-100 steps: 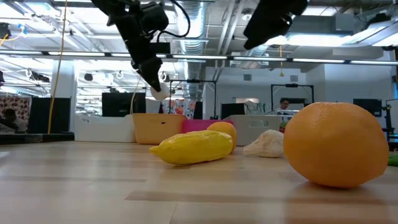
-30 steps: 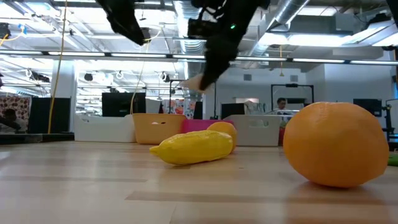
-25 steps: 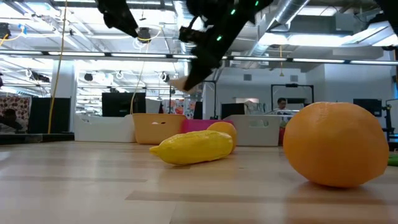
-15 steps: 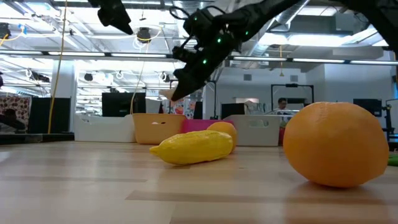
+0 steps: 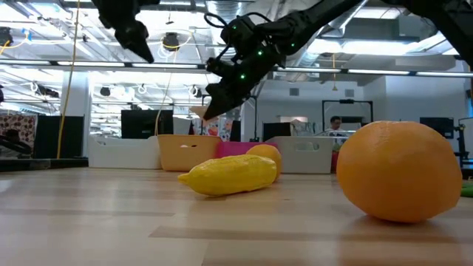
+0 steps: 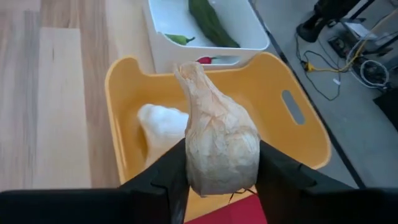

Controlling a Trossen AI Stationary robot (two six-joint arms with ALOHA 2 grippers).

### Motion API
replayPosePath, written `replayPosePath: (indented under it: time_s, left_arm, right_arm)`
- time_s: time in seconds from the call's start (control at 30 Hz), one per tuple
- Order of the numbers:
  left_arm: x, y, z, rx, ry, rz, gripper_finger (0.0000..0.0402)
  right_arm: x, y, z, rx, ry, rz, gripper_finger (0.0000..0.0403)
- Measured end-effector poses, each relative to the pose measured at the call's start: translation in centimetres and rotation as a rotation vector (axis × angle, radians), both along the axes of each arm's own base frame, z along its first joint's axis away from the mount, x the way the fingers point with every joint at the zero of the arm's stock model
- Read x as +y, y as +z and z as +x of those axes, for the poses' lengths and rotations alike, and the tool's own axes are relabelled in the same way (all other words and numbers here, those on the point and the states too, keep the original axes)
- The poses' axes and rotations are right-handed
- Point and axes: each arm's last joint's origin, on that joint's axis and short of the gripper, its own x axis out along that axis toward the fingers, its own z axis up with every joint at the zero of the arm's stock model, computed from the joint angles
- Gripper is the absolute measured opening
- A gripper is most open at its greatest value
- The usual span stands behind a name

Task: Sort produce into baskets
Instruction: Put the garlic into the yellow bin, then put the yellow corn into the red bin

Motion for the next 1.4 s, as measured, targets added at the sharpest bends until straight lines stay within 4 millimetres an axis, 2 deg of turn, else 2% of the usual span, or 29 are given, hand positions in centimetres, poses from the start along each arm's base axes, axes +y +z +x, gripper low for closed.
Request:
replayPosePath:
  time_s: [0.23, 0.4, 0.5, 0.67, 0.83, 1.03, 1.27, 1.4]
  left_arm:
    - [-0.8, -2.5, 1.4, 0.046, -0.052, -0.013, 0.0245]
    - [-1.7, -4.4, 2.7, 0.055, -0.097, -0.013, 0.0245]
    - [-2.5, -5.4, 3.7, 0.074, -0.134, -0.012, 0.0245]
    - [-4.1, -6.8, 6.1, 0.042, -0.202, -0.005, 0.0245]
    - [-5.5, -8.8, 8.6, 0.015, -0.259, 0.004, 0.0245]
    - [-6.6, -12.1, 11.4, 0.018, -0.283, 0.006, 0.0245]
    - [-7.6, -15.5, 13.0, 0.056, -0.293, -0.037, 0.0245]
    - [-8.2, -17.3, 13.6, 0.077, -0.295, -0.066, 0.0245]
  right_arm:
    - [0.0, 0.0, 0.0, -0.005, 0.002, 0.001, 0.0257]
    - [0.3, 0.7, -0.4, 0.005, 0.004, 0.005, 0.0265]
    - [1.1, 2.6, -1.3, 0.013, 0.013, 0.005, 0.0265]
    - [3.7, 6.3, -3.6, 0.06, 0.051, 0.025, 0.0265]
    - [6.8, 10.4, -6.4, 0.032, 0.07, 0.073, 0.0265]
    - [10.5, 13.8, -10.2, 0.018, 0.083, 0.165, 0.0265]
    - [14.7, 15.6, -13.2, 0.03, 0.108, 0.278, 0.0265]
    - [17.0, 15.4, -13.7, 0.062, 0.137, 0.319, 0.0265]
